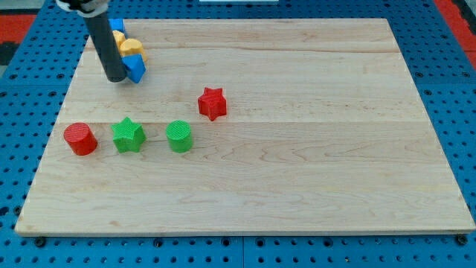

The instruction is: Push the blue triangle closer to the yellow hexagon

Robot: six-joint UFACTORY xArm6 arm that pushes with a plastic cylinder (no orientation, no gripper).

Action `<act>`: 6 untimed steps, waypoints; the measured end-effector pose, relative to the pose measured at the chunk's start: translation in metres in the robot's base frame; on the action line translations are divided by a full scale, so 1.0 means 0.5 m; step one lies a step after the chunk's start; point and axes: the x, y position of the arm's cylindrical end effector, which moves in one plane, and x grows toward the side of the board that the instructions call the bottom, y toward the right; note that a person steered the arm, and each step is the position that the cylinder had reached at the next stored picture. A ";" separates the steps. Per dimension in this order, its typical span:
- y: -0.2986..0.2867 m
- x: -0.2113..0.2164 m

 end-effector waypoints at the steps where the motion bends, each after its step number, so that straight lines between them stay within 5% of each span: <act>1: -0.006 0.014; 2: 0.083 0.069; 3: 0.165 0.033; 5: -0.041 -0.034; 6: -0.050 -0.053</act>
